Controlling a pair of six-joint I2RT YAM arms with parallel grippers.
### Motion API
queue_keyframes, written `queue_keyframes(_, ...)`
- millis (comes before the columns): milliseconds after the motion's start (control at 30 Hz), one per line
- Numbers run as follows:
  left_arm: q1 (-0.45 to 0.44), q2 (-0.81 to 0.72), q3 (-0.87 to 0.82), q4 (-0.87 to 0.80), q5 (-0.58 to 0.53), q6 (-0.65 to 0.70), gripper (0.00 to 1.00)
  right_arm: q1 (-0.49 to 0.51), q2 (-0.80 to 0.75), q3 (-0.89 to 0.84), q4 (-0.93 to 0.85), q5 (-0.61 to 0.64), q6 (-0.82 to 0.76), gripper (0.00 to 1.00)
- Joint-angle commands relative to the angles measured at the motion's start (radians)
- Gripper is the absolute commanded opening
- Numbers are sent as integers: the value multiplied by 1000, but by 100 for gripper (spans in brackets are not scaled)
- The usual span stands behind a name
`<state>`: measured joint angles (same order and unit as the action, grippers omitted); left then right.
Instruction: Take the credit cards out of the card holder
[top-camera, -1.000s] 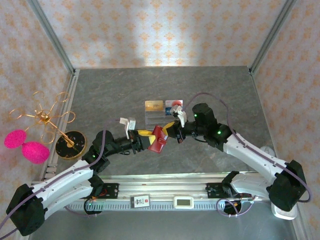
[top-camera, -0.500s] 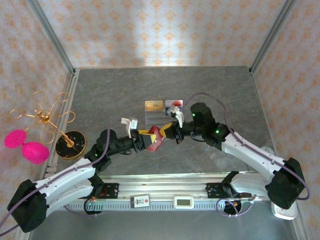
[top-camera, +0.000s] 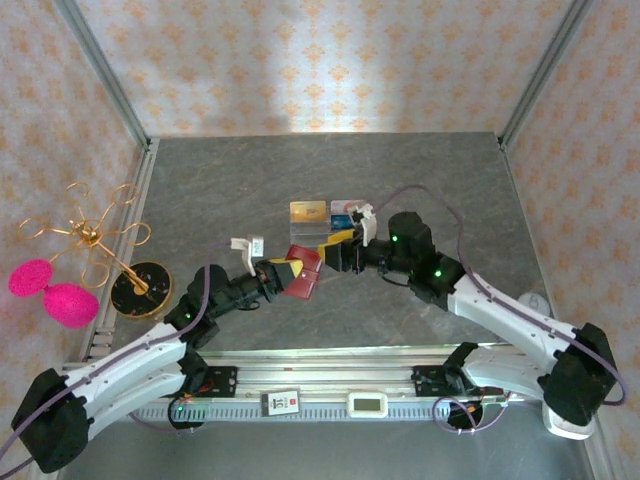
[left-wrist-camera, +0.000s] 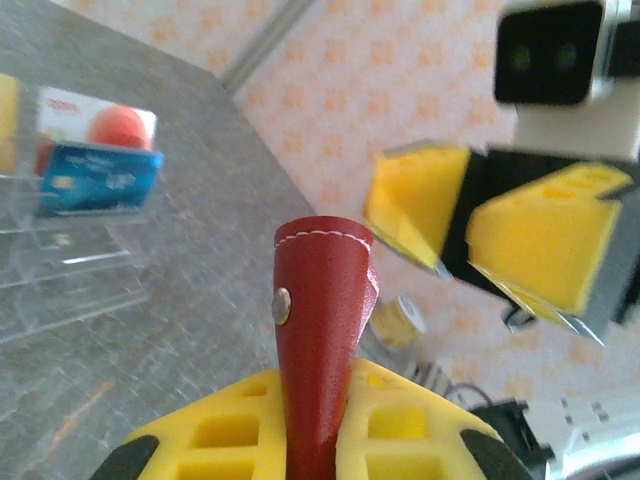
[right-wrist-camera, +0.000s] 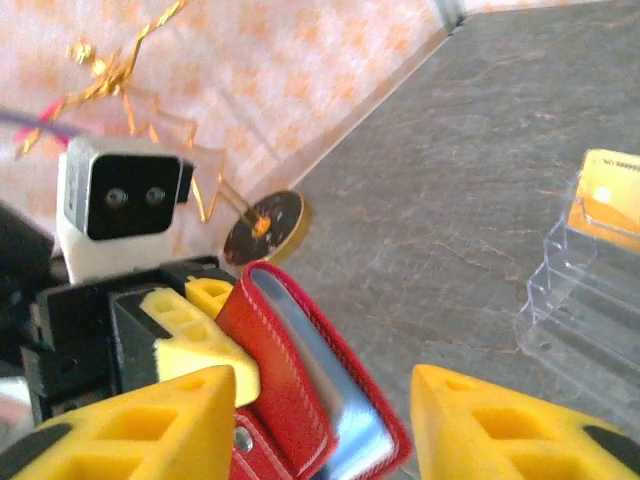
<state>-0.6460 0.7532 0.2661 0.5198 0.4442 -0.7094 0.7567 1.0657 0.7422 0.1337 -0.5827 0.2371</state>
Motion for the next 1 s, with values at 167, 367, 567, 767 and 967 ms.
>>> queue_keyframes(167, -44, -55, -2, 5, -297, -114, 0, 260, 24, -13, 123, 467, 99, 55)
queue_keyframes(367, -66, -49, 52, -84, -342, -154, 0, 340, 141, 55, 68, 578, -16, 57)
queue_keyframes(567, -67, -83, 32, -41, -332, -227, 0, 350, 204, 61, 75, 581, -60, 59)
queue_keyframes(767, -69, -39, 39, 42, -252, -289, 0, 354, 262, 72, 61, 624, -43, 59)
queue_keyframes(967, -79, -15, 76, -72, -243, -302, 0, 351, 208, 33, 69, 803, 31, 10)
